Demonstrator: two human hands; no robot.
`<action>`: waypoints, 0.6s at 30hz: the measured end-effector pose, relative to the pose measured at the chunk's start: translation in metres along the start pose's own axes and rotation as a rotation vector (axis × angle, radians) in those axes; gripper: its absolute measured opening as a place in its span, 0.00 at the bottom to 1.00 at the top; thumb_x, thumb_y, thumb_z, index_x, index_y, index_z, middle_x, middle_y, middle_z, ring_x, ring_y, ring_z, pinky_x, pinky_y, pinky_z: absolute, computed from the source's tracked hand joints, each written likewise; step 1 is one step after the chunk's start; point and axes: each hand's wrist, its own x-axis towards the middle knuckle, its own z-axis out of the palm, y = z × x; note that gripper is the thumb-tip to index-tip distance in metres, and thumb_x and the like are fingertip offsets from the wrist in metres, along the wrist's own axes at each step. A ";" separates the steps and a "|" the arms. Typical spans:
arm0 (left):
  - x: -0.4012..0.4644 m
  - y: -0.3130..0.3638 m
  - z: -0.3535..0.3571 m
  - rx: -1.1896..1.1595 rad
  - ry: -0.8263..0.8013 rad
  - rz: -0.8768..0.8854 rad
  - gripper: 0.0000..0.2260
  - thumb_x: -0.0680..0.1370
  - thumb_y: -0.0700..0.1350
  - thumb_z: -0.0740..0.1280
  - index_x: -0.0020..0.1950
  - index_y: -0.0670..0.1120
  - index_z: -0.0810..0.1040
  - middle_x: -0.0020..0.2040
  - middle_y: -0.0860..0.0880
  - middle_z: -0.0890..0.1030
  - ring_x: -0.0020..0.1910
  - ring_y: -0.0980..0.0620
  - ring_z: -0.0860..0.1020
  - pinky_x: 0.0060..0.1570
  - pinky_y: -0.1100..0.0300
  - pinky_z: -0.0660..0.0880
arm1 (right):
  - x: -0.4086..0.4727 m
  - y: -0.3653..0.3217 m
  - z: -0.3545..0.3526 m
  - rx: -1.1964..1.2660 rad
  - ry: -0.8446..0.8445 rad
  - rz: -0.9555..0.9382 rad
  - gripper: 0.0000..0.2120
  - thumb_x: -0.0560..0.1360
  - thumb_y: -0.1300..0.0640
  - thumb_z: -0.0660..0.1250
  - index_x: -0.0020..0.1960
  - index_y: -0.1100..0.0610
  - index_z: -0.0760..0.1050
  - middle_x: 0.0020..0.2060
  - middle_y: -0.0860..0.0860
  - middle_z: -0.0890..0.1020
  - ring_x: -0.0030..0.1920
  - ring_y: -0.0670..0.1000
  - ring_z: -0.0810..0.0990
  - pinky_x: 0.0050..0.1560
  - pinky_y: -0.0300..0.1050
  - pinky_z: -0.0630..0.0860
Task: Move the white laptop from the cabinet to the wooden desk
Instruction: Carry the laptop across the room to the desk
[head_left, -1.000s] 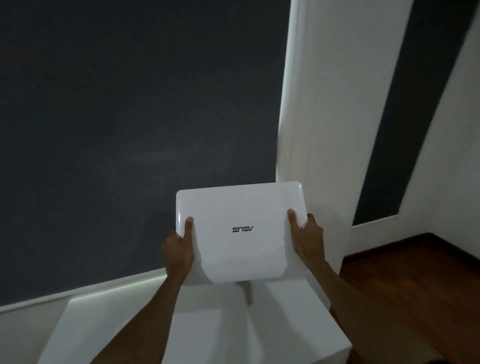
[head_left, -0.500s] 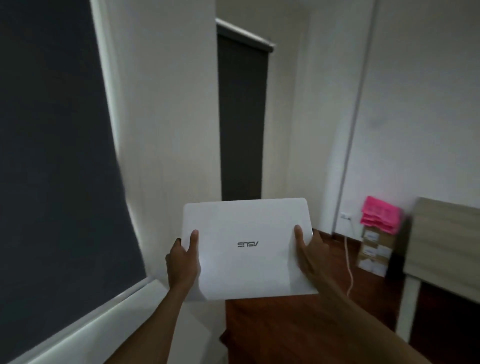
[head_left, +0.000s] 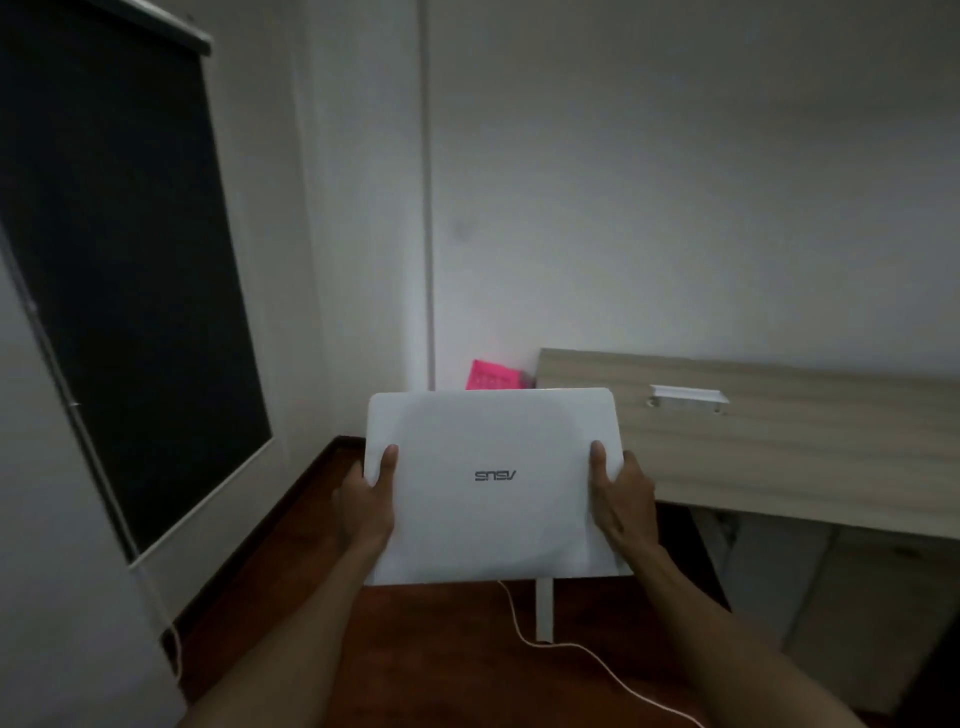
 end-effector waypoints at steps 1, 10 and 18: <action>-0.001 0.003 0.016 -0.001 -0.033 0.017 0.23 0.77 0.65 0.60 0.46 0.44 0.77 0.39 0.51 0.79 0.40 0.50 0.78 0.39 0.58 0.70 | 0.007 0.011 -0.008 -0.017 0.021 0.013 0.35 0.72 0.24 0.49 0.51 0.55 0.74 0.45 0.55 0.82 0.44 0.59 0.82 0.48 0.58 0.81; 0.036 -0.011 0.138 0.036 -0.212 0.092 0.27 0.77 0.66 0.56 0.42 0.43 0.79 0.37 0.48 0.83 0.35 0.51 0.82 0.32 0.61 0.73 | 0.068 0.077 -0.028 -0.092 0.155 0.146 0.31 0.75 0.29 0.50 0.50 0.56 0.74 0.42 0.54 0.80 0.42 0.57 0.80 0.44 0.51 0.78; 0.132 -0.036 0.225 0.003 -0.246 0.074 0.27 0.77 0.66 0.58 0.44 0.43 0.81 0.40 0.47 0.84 0.36 0.51 0.82 0.36 0.58 0.77 | 0.157 0.099 0.028 -0.102 0.147 0.185 0.30 0.77 0.31 0.51 0.50 0.57 0.74 0.43 0.55 0.81 0.42 0.56 0.81 0.43 0.51 0.77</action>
